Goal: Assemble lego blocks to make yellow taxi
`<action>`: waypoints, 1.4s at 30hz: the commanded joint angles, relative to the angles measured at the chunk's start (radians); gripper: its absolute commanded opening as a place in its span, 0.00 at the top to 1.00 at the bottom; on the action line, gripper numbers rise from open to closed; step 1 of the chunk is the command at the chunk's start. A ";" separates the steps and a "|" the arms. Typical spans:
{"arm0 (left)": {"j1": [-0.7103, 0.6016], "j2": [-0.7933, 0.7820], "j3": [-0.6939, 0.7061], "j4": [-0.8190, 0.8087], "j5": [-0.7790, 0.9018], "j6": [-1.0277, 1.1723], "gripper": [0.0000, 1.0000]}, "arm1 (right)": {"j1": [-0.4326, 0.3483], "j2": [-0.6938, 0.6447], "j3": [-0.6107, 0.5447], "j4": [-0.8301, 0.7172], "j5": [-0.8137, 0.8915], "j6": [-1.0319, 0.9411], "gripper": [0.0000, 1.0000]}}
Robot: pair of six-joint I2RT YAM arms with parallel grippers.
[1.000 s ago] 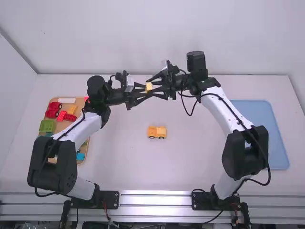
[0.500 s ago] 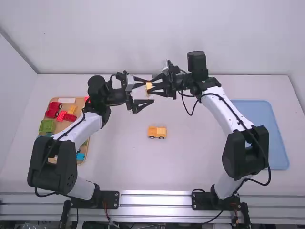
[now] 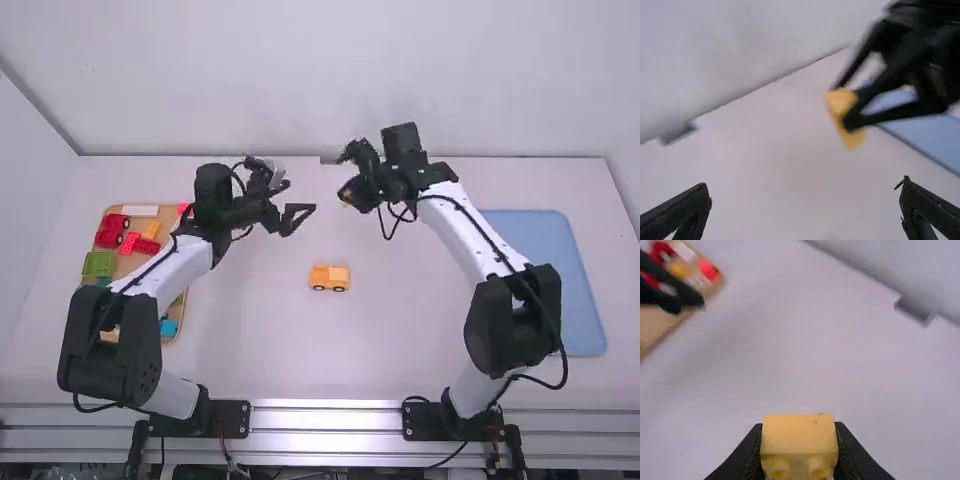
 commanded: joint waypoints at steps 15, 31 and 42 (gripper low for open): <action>0.143 -0.483 -0.097 -0.317 -0.780 -0.157 0.01 | 0.233 0.260 0.233 -0.167 0.119 -0.202 0.85; 0.137 -1.053 -0.428 -0.414 -1.233 -0.386 0.01 | 0.482 0.637 0.585 -0.562 0.342 -0.510 0.89; 0.136 -1.115 -0.455 -0.418 -1.202 -0.382 0.01 | 0.505 0.683 0.583 -0.518 0.381 -0.465 0.89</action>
